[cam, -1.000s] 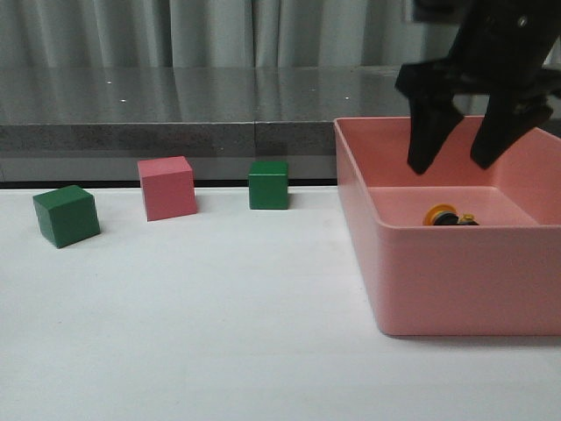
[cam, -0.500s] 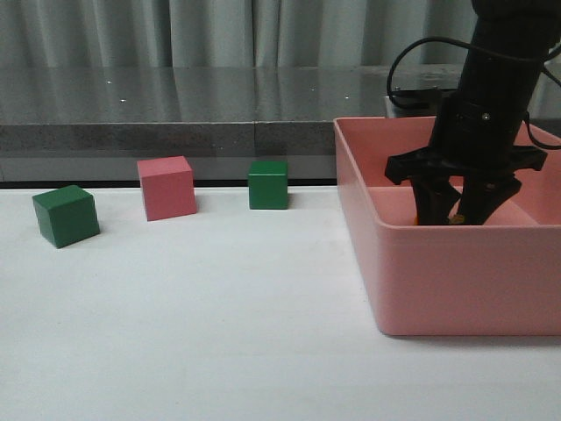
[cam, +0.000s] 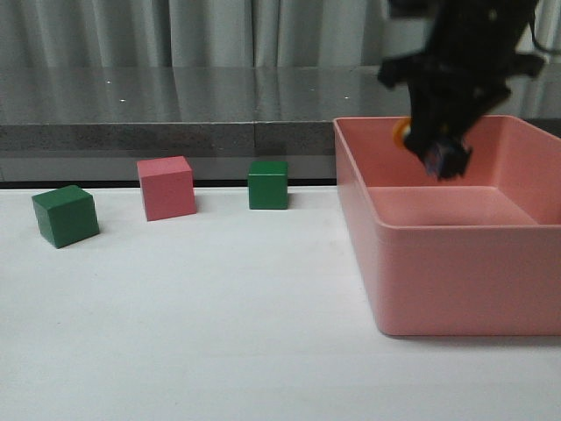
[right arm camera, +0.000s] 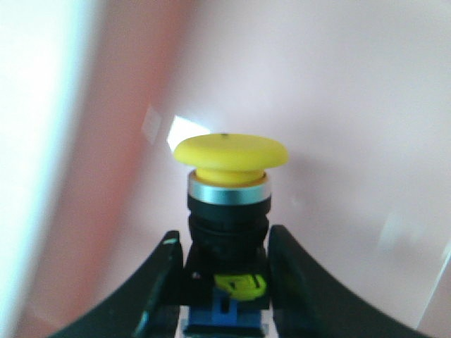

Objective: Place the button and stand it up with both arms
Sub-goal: 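Lift the button out of the bin and carry it toward the cubes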

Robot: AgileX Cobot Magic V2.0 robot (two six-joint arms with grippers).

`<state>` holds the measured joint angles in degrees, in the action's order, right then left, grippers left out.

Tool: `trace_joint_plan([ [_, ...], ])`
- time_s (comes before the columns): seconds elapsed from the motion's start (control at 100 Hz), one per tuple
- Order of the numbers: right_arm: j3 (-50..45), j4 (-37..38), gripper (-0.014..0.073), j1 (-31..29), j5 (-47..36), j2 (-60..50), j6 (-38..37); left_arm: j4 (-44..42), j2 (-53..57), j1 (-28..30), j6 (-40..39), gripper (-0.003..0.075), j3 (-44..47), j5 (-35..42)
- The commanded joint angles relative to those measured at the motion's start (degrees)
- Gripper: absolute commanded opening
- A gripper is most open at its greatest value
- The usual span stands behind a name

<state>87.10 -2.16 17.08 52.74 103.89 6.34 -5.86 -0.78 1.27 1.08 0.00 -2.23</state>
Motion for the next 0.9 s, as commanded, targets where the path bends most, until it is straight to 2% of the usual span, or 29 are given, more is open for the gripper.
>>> trace_joint_plan([
  [0.0, 5.5, -2.8, -0.0075, 3.5, -1.0, -5.8, 5.3, 0.5, -0.6, 0.1, -0.5, -0.0020, 2.6, 4.4],
  [0.18, 12.7, -14.7, -0.0075, 11.1, 1.4, -3.8, 28.8, 0.5, -0.6, 0.1, -0.5, -0.0020, 2.6, 4.4],
  [0.24, 14.5, -16.2, -0.0075, 13.5, 3.2, -1.9, 36.5, 0.5, -0.6, 0.1, -0.5, -0.0020, 2.6, 4.4],
  [0.32, 16.5, -16.1, -0.0075, 15.8, 4.8, 1.1, 41.5, 0.5, -0.6, 0.1, -0.5, -0.0020, 2.6, 4.4],
  [0.49, 19.6, -12.4, -0.0075, 19.3, 3.7, 8.3, 45.6, 0.5, -0.6, 0.1, -0.5, -0.0020, 2.6, 4.4],
  [0.69, 22.0, -6.1, -0.0075, 22.2, 1.4, 15.6, 46.1, 0.5, -0.6, 0.1, -0.5, -0.0020, 2.6, 4.4],
  [0.89, 22.1, -5.4, -0.0069, 22.4, -0.4, 19.5, 46.1, 0.5, -0.6, 0.1, -0.5, -0.0020, 2.6, 4.4],
])
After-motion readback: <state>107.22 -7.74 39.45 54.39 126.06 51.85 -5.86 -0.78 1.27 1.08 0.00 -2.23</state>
